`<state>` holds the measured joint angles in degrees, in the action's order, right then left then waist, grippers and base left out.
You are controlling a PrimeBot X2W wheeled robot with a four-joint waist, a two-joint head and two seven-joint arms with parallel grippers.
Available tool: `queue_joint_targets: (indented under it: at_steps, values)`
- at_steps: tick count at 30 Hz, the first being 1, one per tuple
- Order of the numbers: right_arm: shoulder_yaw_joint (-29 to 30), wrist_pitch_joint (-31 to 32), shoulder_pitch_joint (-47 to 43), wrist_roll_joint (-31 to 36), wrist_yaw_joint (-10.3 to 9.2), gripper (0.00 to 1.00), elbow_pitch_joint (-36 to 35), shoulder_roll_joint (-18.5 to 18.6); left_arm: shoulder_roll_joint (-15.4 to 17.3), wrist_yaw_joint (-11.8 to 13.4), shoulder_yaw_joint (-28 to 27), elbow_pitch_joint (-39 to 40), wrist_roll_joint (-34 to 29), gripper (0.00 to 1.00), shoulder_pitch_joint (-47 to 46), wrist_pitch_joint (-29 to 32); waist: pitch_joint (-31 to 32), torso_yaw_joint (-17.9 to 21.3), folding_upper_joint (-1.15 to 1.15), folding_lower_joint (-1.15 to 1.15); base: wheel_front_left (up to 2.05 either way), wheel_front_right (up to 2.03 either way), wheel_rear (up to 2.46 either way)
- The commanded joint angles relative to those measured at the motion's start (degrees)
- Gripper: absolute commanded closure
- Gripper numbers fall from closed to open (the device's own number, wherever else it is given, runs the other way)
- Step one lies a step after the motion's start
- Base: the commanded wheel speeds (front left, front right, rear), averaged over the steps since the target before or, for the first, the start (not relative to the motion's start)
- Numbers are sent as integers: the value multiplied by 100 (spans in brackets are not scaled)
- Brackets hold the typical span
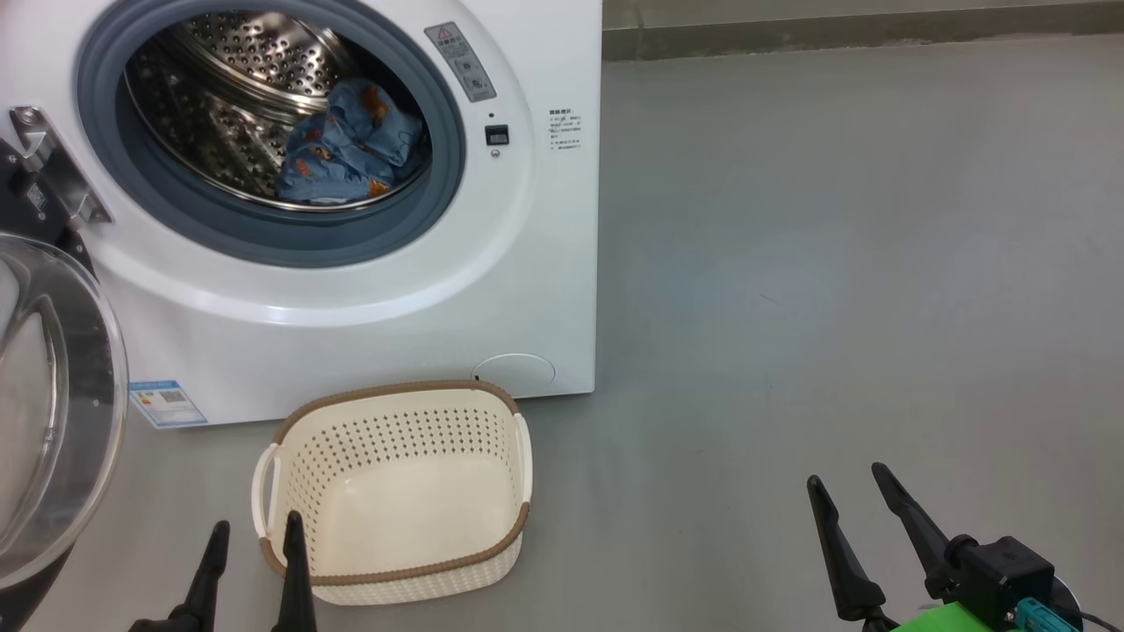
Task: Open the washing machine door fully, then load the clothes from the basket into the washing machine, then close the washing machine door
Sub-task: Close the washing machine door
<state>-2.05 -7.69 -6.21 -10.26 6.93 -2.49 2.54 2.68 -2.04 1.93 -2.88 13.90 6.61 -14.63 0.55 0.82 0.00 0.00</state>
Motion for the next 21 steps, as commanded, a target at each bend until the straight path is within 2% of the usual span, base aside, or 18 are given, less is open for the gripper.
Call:
queue_joint_targets:
  at_steps: [1,21]
  values:
    - [-156,-47,176,-24,56,0,-132,33,20,-17,-176,151,-58,0,-218,-37,2,2,0,0,0,0,0]
    - [-165,-37,158,-4,56,0,-142,33,20,-2,-134,134,-56,0,-221,-37,2,-36,0,0,0,0,0]
